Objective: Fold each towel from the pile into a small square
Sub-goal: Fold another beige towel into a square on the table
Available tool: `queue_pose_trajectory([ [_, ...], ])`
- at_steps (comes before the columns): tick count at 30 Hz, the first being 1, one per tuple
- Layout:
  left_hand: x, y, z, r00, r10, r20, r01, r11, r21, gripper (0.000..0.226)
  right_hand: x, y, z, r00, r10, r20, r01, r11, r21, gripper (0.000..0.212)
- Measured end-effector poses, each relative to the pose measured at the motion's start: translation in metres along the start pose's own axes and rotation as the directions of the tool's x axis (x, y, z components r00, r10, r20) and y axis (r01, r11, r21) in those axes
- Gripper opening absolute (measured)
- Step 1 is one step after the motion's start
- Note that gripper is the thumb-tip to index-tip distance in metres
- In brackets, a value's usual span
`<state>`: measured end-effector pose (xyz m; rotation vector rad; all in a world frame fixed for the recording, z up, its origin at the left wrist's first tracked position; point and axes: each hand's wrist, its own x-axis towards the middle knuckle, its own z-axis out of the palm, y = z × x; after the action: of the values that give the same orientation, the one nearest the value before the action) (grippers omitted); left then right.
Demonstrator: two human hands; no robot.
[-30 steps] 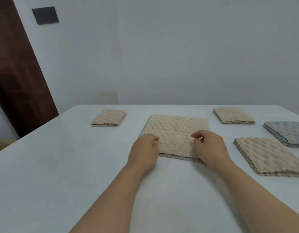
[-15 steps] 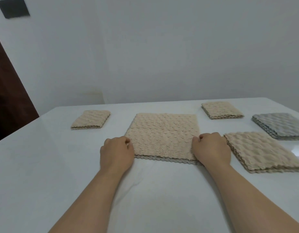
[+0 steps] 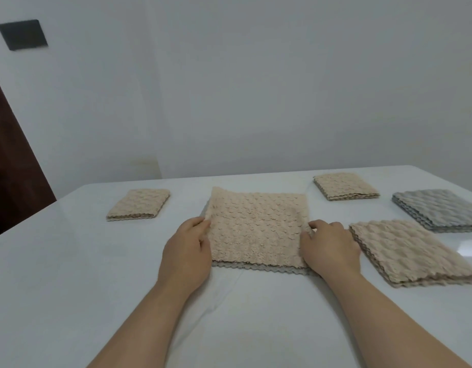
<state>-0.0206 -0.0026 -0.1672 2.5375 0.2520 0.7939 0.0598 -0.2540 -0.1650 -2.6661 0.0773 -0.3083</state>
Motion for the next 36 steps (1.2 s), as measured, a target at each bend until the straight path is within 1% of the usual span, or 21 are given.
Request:
queue_pose_trajectory([
  [1, -0.001, 0.002, 0.000, 0.999, 0.029, 0.023, -0.028, 0.998, -0.049, 0.051, 0.000, 0.000, 0.000, 1.000, -0.006, -0.004, 0.006, 1.000, 0.002, 0.042],
  [4, -0.005, 0.007, -0.001, 0.980, 0.133, 0.146, -0.116, 0.986, -0.121, 0.078, -0.001, 0.000, 0.000, 0.999, -0.039, -0.023, 0.040, 0.999, 0.036, 0.039],
  [5, -0.005, 0.008, -0.002, 0.976, 0.146, 0.161, -0.122, 0.981, -0.150, 0.083, 0.000, 0.000, 0.001, 0.998, -0.049, -0.027, 0.051, 0.997, 0.065, 0.037],
  [7, -0.005, 0.009, -0.003, 0.982, 0.154, 0.112, -0.128, 0.968, -0.216, 0.084, 0.000, 0.000, 0.002, 0.996, -0.076, -0.040, 0.081, 0.986, 0.146, 0.031],
  [9, -0.003, 0.011, -0.003, 0.988, 0.153, 0.014, -0.146, 0.961, -0.234, 0.081, 0.001, 0.000, 0.003, 0.991, -0.109, -0.078, 0.125, 0.959, 0.253, 0.027],
  [11, -0.001, 0.011, -0.003, 0.981, 0.170, -0.089, -0.184, 0.963, -0.196, 0.077, 0.001, -0.003, 0.003, 0.983, -0.135, -0.123, 0.169, 0.926, 0.338, 0.023],
  [13, 0.000, 0.011, -0.003, 0.972, 0.157, -0.173, -0.190, 0.963, -0.193, 0.069, 0.000, -0.007, 0.002, 0.975, -0.163, -0.149, 0.211, 0.884, 0.418, 0.020],
  [15, 0.000, 0.010, -0.005, 0.963, 0.120, -0.241, -0.175, 0.959, -0.221, 0.059, -0.002, -0.011, 0.000, 0.979, -0.163, -0.125, 0.205, 0.823, 0.530, 0.015],
  [17, 0.000, 0.012, -0.008, 0.954, 0.094, -0.285, -0.167, 0.956, -0.243, 0.050, -0.005, -0.013, -0.002, 0.982, -0.167, -0.084, 0.183, 0.770, 0.611, 0.018],
  [19, -0.002, 0.015, -0.012, 0.961, 0.068, -0.268, -0.144, 0.950, -0.275, 0.039, -0.005, -0.011, -0.003, 0.984, -0.162, -0.077, 0.173, 0.738, 0.652, 0.028],
  [20, -0.003, 0.018, -0.013, 0.973, 0.043, -0.226, -0.112, 0.947, -0.301, 0.033, -0.004, -0.012, -0.003, 0.984, -0.161, -0.081, 0.173, 0.716, 0.676, 0.030],
  [22, -0.006, 0.021, -0.012, 0.991, -0.003, -0.130, -0.044, 0.934, -0.354, 0.028, -0.004, -0.011, -0.003, 0.982, -0.170, -0.083, 0.175, 0.647, 0.742, 0.028],
  [23, -0.007, 0.021, -0.011, 0.994, -0.016, -0.106, -0.024, 0.931, -0.364, 0.026, -0.004, -0.011, -0.003, 0.984, -0.165, -0.074, 0.160, 0.601, 0.783, 0.027],
  [26, -0.006, 0.021, -0.010, 0.994, -0.050, -0.100, 0.011, 0.934, -0.358, 0.019, -0.002, -0.010, -0.006, 0.993, -0.114, 0.031, 0.029, 0.490, 0.871, 0.038],
  [29, -0.007, 0.026, -0.016, 0.992, -0.039, -0.123, -0.013, 0.920, -0.392, 0.016, -0.002, -0.009, -0.009, 0.990, -0.104, 0.095, -0.039, 0.445, 0.895, 0.057],
  [31, -0.007, 0.029, -0.017, 0.994, -0.051, -0.092, 0.008, 0.909, -0.417, 0.022, -0.004, -0.008, -0.010, 0.989, -0.114, 0.098, -0.038, 0.442, 0.896, 0.070],
  [33, -0.007, 0.027, -0.015, 0.996, -0.046, -0.073, 0.016, 0.930, -0.366, 0.044, -0.006, -0.007, -0.010, 0.986, -0.143, 0.090, -0.012, 0.473, 0.881, 0.076],
  [34, -0.006, 0.025, -0.014, 0.997, -0.031, -0.072, 0.005, 0.942, -0.335, 0.054, -0.006, -0.007, -0.010, 0.985, -0.152, 0.083, 0.001, 0.482, 0.876, 0.073],
  [36, -0.005, 0.023, -0.013, 0.997, -0.011, -0.082, -0.014, 0.954, -0.301, 0.066, -0.007, -0.007, -0.009, 0.985, -0.159, 0.061, 0.026, 0.495, 0.869, 0.063],
])
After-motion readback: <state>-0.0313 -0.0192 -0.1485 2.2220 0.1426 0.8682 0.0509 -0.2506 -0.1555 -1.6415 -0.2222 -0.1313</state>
